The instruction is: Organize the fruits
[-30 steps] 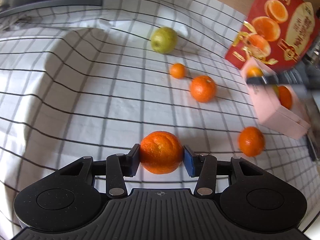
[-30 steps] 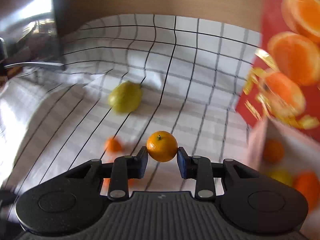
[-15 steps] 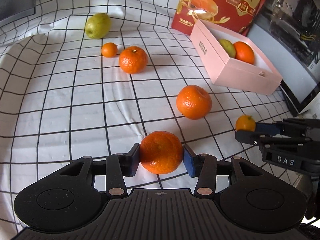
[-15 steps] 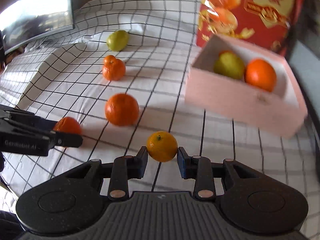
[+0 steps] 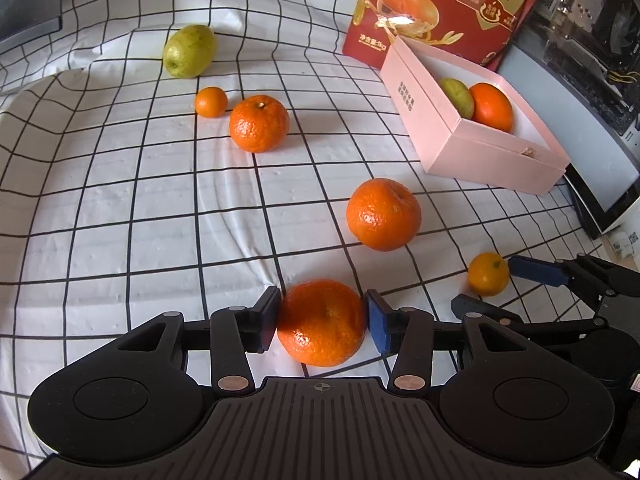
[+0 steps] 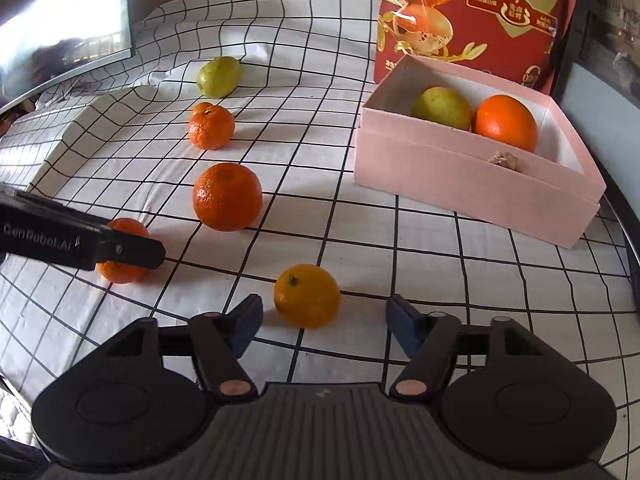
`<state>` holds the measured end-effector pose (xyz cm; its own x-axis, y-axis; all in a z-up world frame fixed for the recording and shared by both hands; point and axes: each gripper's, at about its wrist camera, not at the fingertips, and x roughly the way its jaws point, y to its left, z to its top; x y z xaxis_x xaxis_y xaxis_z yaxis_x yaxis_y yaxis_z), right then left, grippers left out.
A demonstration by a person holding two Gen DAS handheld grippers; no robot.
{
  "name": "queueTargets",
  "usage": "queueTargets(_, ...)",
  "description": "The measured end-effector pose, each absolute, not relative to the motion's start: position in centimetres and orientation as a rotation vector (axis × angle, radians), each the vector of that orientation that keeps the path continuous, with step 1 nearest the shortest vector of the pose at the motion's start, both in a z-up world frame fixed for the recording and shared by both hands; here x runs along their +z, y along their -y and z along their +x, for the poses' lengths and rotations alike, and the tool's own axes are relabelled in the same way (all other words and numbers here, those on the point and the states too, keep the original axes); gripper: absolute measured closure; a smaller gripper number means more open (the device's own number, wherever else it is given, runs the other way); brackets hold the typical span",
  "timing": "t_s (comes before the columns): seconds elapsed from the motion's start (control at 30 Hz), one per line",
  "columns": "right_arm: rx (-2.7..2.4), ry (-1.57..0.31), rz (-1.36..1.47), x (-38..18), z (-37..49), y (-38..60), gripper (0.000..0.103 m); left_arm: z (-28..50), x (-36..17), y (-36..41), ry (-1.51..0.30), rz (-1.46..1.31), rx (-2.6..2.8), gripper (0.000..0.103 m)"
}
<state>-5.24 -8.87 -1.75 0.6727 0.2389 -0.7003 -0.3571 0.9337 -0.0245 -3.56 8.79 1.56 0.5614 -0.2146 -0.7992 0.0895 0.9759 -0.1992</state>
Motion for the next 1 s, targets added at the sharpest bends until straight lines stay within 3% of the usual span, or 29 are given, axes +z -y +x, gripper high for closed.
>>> queueTargets(0.33,0.255,-0.737,-0.114,-2.8,-5.3,9.7,0.001,-4.4,1.4,-8.9,-0.935,-0.136,-0.181,0.052)
queueTargets(1.0,0.267,-0.768,-0.125,-2.5,-5.0,9.4,0.004,-6.0,1.4,-8.8,-0.923,-0.099,-0.215,0.051)
